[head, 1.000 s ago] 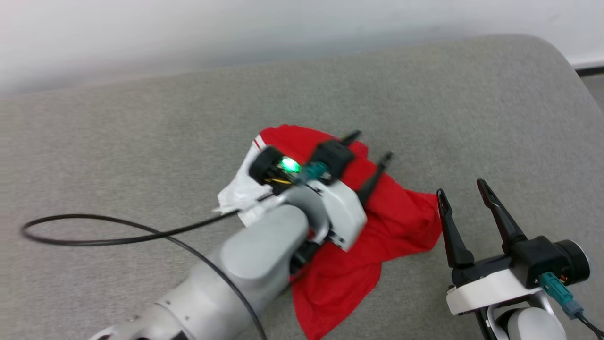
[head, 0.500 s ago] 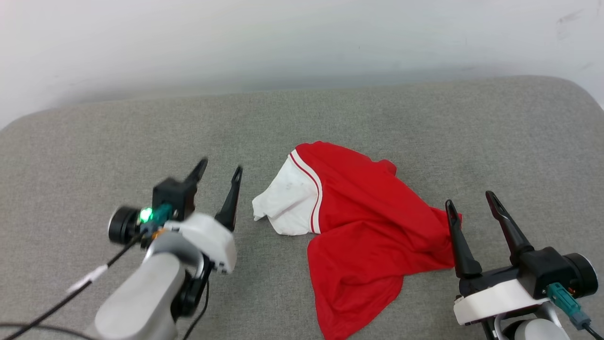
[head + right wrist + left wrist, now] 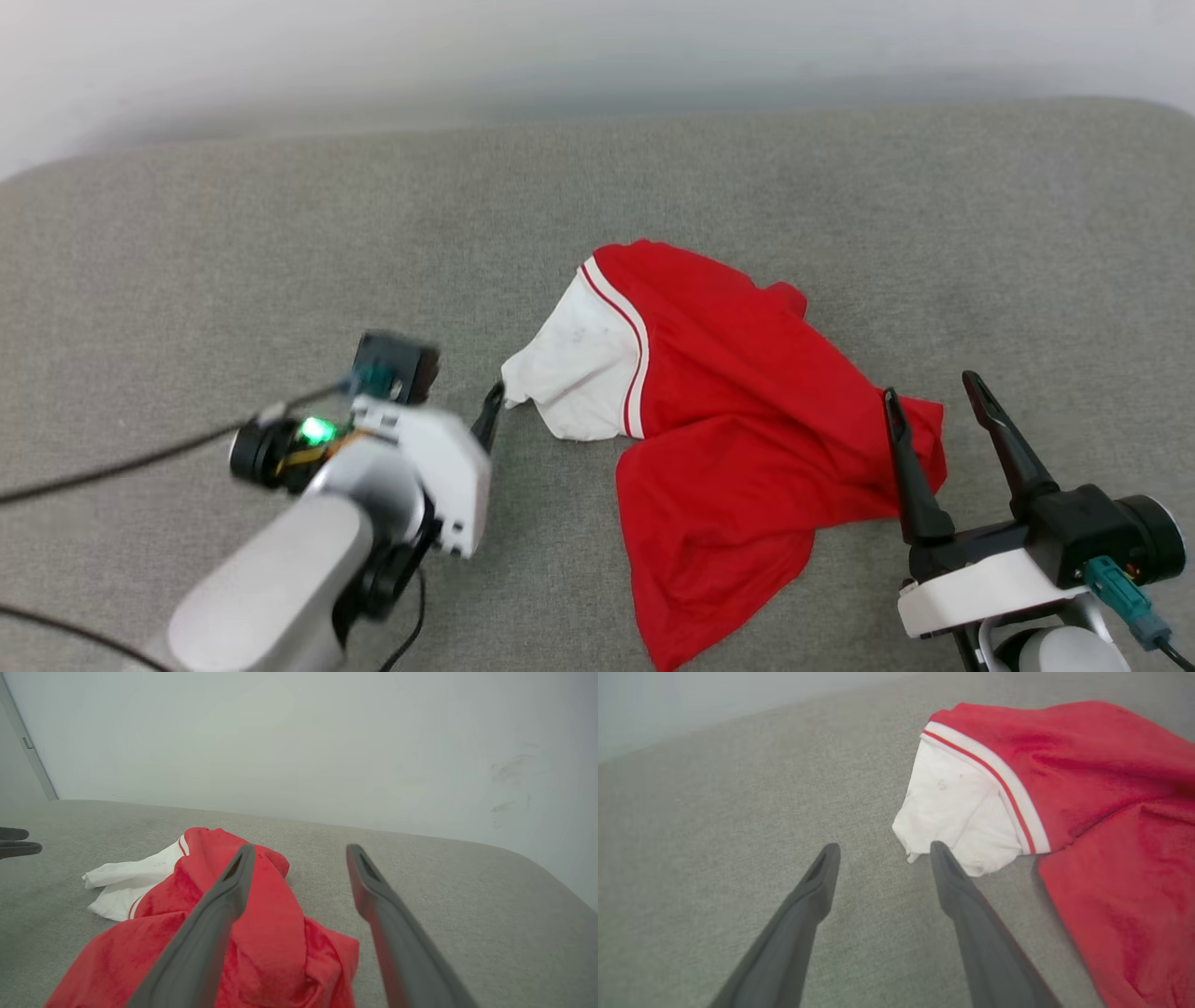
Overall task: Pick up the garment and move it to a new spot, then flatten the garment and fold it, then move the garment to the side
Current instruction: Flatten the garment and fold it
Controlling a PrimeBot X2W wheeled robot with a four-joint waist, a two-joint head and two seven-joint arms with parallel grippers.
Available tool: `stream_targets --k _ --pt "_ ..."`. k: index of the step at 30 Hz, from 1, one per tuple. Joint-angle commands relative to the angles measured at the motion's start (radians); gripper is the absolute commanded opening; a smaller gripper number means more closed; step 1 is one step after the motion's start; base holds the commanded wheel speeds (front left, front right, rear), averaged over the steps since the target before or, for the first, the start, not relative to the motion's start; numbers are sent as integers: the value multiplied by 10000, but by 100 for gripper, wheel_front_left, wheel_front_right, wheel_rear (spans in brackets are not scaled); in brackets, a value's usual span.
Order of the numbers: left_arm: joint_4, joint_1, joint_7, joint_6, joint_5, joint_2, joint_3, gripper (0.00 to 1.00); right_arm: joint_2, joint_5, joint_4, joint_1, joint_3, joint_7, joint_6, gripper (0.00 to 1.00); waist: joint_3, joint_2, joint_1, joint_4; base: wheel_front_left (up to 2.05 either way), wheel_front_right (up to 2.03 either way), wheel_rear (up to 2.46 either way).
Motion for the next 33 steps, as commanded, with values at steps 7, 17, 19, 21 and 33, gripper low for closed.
stream_targets --k 7,17,19,21,33 --pt "-809 -1979 2480 -280 36 -262 -554 100 9 -169 -103 -345 132 -19 -7 100 836 -1 0 -8 0 0 0" --pt "1062 -2809 3433 -928 -108 -821 -1136 100 9 -181 -166 -573 85 -19 -7 100 1418 -1 0 -173 0 0 0" --pt "1431 -2822 3453 -1068 -167 -951 -1219 100 9 -208 -173 -577 79 -19 -7 100 1476 -1 0 -181 0 0 0" --pt "1785 -2785 3467 -1155 -217 -1047 -1261 100 9 -225 -183 -599 65 -19 -7 100 1517 -1 0 -180 0 0 0" --pt "2100 -2488 1388 -915 8 -666 -665 0 9 -170 -62 -468 -47 -18 -7 100 1060 -1 0 187 0 0 0"
